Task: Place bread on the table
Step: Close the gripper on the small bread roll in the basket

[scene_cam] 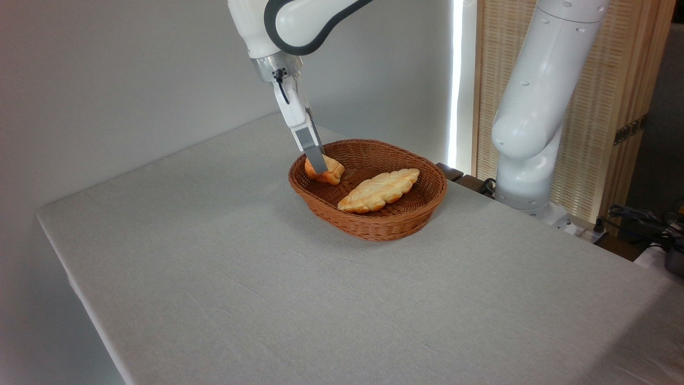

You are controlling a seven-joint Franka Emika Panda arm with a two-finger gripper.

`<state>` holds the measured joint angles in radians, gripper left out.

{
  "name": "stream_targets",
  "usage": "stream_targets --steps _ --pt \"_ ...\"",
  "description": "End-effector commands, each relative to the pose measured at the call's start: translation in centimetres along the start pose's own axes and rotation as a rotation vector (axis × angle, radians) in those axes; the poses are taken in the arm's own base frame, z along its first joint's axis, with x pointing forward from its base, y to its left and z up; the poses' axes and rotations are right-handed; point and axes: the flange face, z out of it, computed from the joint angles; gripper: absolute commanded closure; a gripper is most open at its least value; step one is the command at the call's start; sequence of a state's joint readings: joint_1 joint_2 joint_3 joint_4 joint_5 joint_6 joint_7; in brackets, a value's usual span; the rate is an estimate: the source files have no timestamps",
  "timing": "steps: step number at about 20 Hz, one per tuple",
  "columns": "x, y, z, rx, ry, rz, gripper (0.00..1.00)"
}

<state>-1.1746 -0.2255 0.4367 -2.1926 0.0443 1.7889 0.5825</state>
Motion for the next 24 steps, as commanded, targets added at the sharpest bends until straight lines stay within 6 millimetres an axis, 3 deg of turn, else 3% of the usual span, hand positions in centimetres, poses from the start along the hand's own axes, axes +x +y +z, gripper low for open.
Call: stream_targets --steps 1,4,7,16,21,24 --pt "0.1 -0.1 0.1 0.002 0.011 0.026 0.61" --pt "0.1 -0.2 0.1 0.003 0.012 0.031 0.65" --pt "0.1 -0.1 0.0 0.004 0.015 0.034 0.75" --pt "-0.3 0.0 -0.4 -0.004 0.012 0.033 0.75" --pt "-1.7 0.7 -2.7 -0.013 0.036 0.037 0.75" --pt "-2.4 -0.2 -4.9 0.0 0.071 0.016 0.74"
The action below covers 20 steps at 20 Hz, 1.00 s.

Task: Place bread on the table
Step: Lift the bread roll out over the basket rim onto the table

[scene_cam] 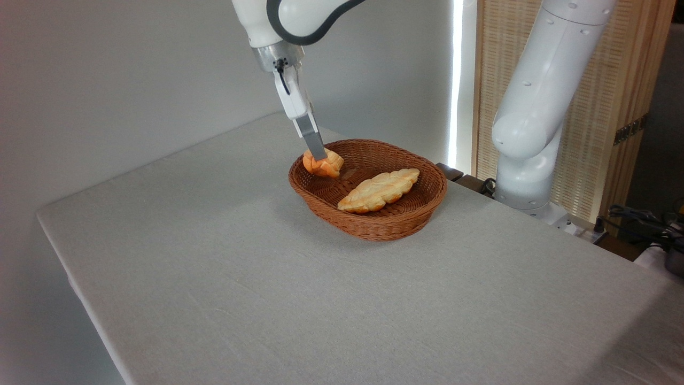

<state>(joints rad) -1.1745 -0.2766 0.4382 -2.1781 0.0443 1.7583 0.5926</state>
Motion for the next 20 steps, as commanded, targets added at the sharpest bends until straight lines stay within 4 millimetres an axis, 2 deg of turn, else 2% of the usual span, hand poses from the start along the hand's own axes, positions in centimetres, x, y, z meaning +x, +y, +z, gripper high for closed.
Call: stream_targets --steps 1,2,6,8,11,13,14,15,16,17,18,19,20 --pt "-1.2 -1.0 -3.2 0.008 0.046 -0.007 0.74" --pt "-2.4 -2.7 -4.3 0.01 0.073 -0.046 0.74" --pt "-4.8 -6.2 -7.1 0.038 0.148 -0.121 0.74" --pt "-5.7 -7.9 -7.7 0.059 0.184 -0.157 0.74" --pt "-6.6 -10.5 -7.2 0.087 0.219 -0.209 0.72" --pt "-6.3 -12.2 -6.2 0.105 0.232 -0.247 0.59" --pt "-5.9 -12.6 -5.6 0.105 0.233 -0.257 0.58" --pt "-5.2 -13.0 -5.1 0.11 0.236 -0.263 0.5" --pt "-4.4 -13.4 -4.4 0.12 0.236 -0.275 0.32" --pt "-3.9 -13.9 -3.6 0.13 0.228 -0.281 0.26" --pt "-3.6 -14.1 -3.2 0.135 0.223 -0.286 0.08" --pt "-3.6 -14.5 -2.7 0.137 0.213 -0.294 0.0" --pt "-3.8 -14.8 -2.6 0.137 0.21 -0.3 0.0"
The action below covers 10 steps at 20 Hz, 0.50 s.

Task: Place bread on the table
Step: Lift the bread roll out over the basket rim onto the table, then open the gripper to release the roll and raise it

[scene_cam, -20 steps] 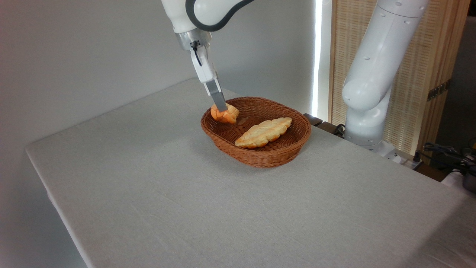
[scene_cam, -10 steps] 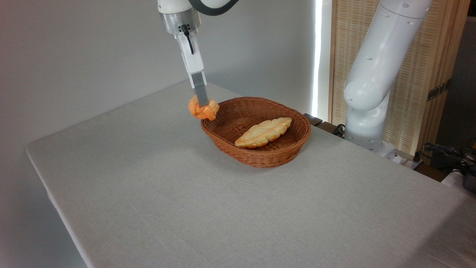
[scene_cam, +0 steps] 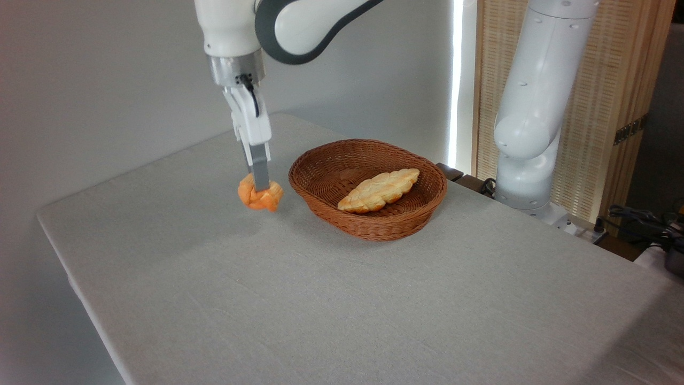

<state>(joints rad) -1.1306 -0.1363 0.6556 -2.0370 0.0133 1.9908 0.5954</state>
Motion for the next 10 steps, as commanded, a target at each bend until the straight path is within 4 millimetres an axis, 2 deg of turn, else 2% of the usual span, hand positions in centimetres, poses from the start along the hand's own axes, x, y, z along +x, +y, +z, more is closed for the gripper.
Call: stream_targets --steps 1,10 --pt "0.3 -1.3 0.9 0.009 -0.001 -0.023 0.0" --pt "-0.5 -2.3 1.0 0.01 -0.005 -0.045 0.0"
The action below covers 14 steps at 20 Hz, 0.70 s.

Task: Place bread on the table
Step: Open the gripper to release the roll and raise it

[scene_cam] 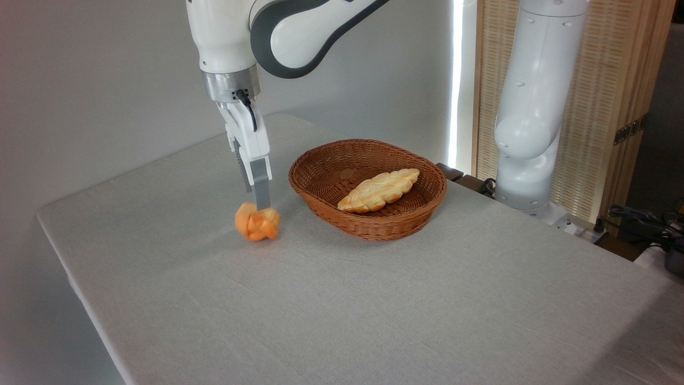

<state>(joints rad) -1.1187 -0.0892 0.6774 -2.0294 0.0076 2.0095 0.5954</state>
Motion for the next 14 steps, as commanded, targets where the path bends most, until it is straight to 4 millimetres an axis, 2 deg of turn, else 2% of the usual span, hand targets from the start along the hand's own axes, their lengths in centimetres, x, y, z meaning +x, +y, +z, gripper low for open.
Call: stream_targets --steps 1,3,7,11,14 --pt "-0.3 -0.7 -0.6 -0.004 0.021 -0.009 0.0" --pt "-0.5 -0.9 -1.1 -0.002 0.03 -0.015 0.0" --pt "-1.3 -2.9 -3.1 0.014 0.056 -0.053 0.0" --pt "-4.0 -6.6 -4.1 0.043 0.057 -0.131 0.0" --pt "-6.8 -9.9 -4.8 0.087 0.04 -0.183 0.0"
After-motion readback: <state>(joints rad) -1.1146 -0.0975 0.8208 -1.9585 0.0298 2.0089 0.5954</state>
